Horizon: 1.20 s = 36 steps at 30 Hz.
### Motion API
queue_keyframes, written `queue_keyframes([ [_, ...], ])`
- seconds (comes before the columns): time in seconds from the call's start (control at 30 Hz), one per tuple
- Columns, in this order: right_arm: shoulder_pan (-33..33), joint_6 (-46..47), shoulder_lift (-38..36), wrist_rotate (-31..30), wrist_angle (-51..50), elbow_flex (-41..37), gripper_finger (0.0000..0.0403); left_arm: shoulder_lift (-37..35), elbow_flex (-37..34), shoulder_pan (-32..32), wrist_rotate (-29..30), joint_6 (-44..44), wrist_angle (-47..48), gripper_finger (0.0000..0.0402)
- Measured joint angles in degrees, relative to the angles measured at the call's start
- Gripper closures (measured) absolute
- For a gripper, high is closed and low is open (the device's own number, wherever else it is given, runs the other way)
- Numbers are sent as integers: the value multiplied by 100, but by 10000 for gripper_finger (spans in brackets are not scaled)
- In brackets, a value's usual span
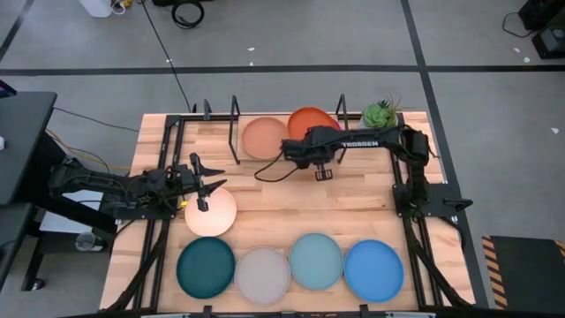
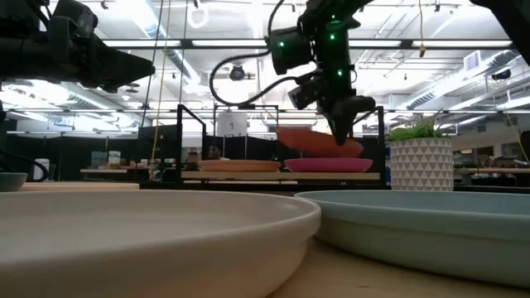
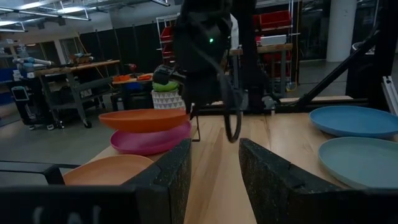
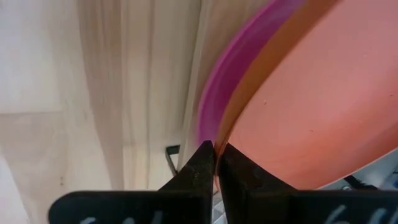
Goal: Place and stack plates onto a shelf
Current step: Stack the orange plate on top of the pink plate on the shelf, then stack the light blue plate on top of the brown plate on the shelf
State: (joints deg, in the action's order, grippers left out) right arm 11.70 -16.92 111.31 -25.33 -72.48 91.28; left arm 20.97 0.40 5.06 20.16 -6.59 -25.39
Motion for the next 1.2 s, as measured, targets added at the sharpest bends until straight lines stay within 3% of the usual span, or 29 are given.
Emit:
queue_keyframes([
  [0.4, 272, 17, 0, 246, 54, -235, 363, 1, 0, 0, 0, 36, 0, 260],
  [0.6, 253, 43, 0, 238, -6, -200, 324, 1, 0, -1, 0, 37, 0, 260],
  [0.83, -126, 533, -9, -21, -360, 442, 275, 2, 0, -1, 0, 35, 0, 260],
  [0.9, -296, 652, -13, 291, -288, 530, 263, 2, 0, -2, 0, 35, 0, 260],
  [1.07, -842, 689, -15, 1827, 302, 441, 247, 1, 0, -1, 0, 37, 50, 260],
  [1.2, -1340, 692, -9, 2367, 833, 144, 247, 2, 0, 0, 0, 39, 70, 260],
])
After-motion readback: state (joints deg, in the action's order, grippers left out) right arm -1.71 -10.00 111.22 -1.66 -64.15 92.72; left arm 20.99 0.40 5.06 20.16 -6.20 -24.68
